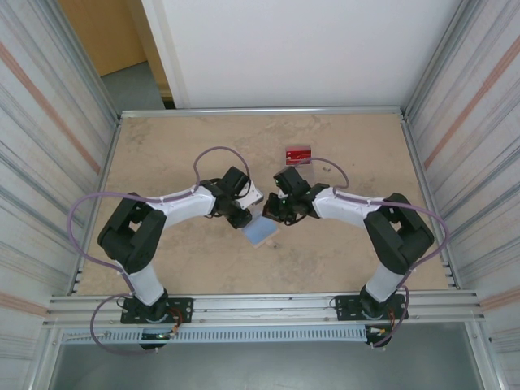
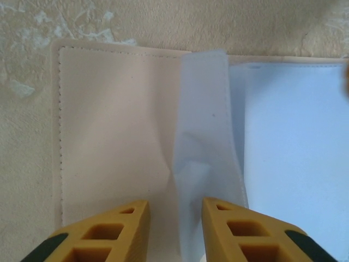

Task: Put the credit cards into the card holder

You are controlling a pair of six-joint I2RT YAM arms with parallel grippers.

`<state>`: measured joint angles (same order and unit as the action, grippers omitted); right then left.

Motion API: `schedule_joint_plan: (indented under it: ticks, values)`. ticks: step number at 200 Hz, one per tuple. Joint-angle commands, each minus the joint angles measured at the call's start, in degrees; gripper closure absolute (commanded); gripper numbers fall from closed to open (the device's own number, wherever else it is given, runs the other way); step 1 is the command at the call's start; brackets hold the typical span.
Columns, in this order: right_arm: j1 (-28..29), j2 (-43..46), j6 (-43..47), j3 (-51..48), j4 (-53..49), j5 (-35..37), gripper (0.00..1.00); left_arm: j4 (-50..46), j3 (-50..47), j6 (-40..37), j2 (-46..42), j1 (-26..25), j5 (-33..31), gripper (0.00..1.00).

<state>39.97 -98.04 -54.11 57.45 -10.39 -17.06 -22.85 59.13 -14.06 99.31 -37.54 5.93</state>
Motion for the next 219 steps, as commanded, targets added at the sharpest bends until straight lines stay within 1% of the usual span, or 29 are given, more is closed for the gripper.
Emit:
schedule_joint_plan:
  ticks: [1, 42, 52, 60, 77, 96, 127, 148, 166, 201, 211, 219]
  values:
    - [-0.62, -3.72, -1.0, 2.81, 0.53, -2.36, 1.0, -1.07, 0.37, 0.86, -2.35, 0.45, 1.16, 0.68]
    - [-0.68, -8.4, -1.38, 5.94, 2.48, -4.46, 1.0, -0.79, 0.14, 1.01, -2.75, 0.72, 1.35, 0.63]
    - [-0.68, -9.27, -1.35, 6.79, 2.66, -4.95, 1.0, -1.04, 0.28, 1.1, -3.17, 0.79, 1.43, 0.6]
    - [-0.69, -9.86, -1.34, 7.42, 2.74, -5.25, 1.0, -1.37, 0.53, 1.22, -3.78, 0.87, 1.53, 0.56]
    - [-0.66, -10.83, -1.35, 8.53, 2.92, -5.68, 1.0, -2.47, 1.44, 1.06, -6.06, 1.45, 2.05, 0.53]
    - [-0.37, -12.43, -1.29, 10.14, 2.69, -5.97, 1.0, -3.86, 2.53, 1.02, -9.43, 3.32, 3.88, 0.45]
    - [0.42, -16.14, -0.91, 13.23, 1.51, -6.48, 1.0, -5.1, 2.95, 1.92, -14.3, 7.97, 7.88, 0.4]
    - [0.74, -18.54, -0.62, 15.2, 0.98, -6.69, 1.0, -4.96, 2.48, 1.6, -16.55, 10.59, 8.82, 0.37]
    - [1.42, -20.5, 0.56, 17.45, -1.41, -5.87, 1.0, -5.17, 2.32, 0.95, -17.49, 12.46, 8.97, 0.36]
    - [3.41, -23.13, 3.41, 21.06, -6.18, -4.75, 1.0, -7.58, 3.24, -2.7, -18.67, 13.96, 7.91, 0.35]
    - [4.12, -23.64, 5.33, 22.02, -7.6, -5.02, 1.0, -7.91, 2.93, -3.65, -19.54, 14.26, 7.3, 0.36]
    - [4.92, -24.12, 7.79, 23.73, -10.32, -4.93, 1.0, -7.58, 2.16, -2.99, -20.7, 15.07, 7.44, 0.37]
